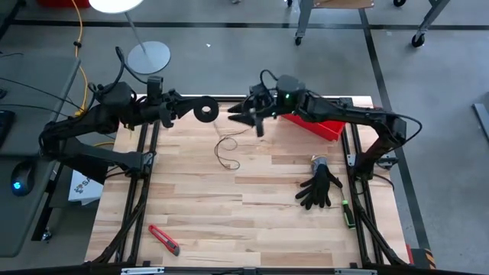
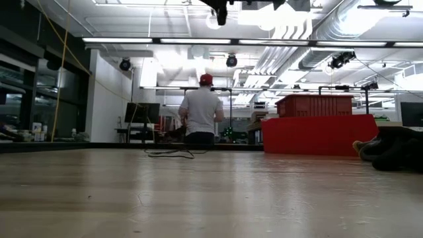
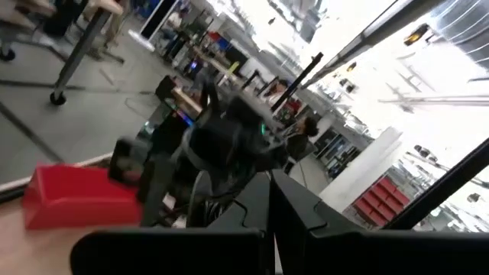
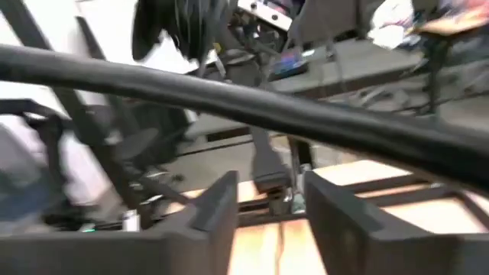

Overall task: Coil cords
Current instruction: Coil the black wire on the spool

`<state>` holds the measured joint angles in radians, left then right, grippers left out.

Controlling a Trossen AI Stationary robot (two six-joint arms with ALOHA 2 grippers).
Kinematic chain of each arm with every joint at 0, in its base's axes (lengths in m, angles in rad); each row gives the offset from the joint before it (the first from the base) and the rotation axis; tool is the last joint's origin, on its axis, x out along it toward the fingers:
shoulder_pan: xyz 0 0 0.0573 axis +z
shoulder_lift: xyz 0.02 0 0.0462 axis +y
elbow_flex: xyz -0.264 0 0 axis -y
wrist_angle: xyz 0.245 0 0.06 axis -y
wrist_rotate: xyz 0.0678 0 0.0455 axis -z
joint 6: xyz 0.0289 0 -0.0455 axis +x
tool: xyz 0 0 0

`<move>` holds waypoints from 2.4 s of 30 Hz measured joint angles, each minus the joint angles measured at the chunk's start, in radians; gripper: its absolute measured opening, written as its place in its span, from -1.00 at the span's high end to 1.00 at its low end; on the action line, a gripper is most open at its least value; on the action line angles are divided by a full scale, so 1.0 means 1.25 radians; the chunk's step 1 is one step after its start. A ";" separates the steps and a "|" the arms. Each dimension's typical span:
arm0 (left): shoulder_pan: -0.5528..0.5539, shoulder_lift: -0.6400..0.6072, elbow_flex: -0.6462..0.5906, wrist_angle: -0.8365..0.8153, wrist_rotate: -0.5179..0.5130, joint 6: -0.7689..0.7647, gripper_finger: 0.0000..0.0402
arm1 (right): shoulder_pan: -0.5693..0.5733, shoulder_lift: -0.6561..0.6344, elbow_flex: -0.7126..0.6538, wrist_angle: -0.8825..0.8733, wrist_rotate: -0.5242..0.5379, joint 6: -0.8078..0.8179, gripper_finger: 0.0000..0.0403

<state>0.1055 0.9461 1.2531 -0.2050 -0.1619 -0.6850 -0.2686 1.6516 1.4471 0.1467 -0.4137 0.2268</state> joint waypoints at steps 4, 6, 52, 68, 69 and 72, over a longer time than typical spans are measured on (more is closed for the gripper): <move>0.002 0.018 0.021 0.006 -0.003 0.023 1.00 | 0.041 0.026 0.000 0.002 0.151 -0.014 -0.06; 0.007 0.028 0.038 0.005 -0.004 0.038 1.00 | 0.052 0.033 -0.001 0.025 0.189 -0.007 -0.13; 0.022 0.116 0.118 0.048 -0.034 0.071 1.00 | 0.092 0.046 -0.001 0.084 0.313 -0.014 0.97; 0.101 0.149 0.118 0.151 -0.110 -0.033 1.00 | 0.228 0.070 0.066 0.258 0.396 -0.128 1.00; 0.103 0.158 0.118 0.170 -0.109 -0.051 1.00 | 0.228 0.083 0.081 0.250 0.388 -0.131 1.00; 0.105 0.188 0.118 0.235 -0.074 -0.107 1.00 | 0.225 0.133 0.138 0.236 0.372 -0.143 1.00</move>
<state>0.2363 1.1816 1.4002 0.0886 -0.2545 -0.8184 0.0124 1.8176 1.6194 0.4421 0.0519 0.0476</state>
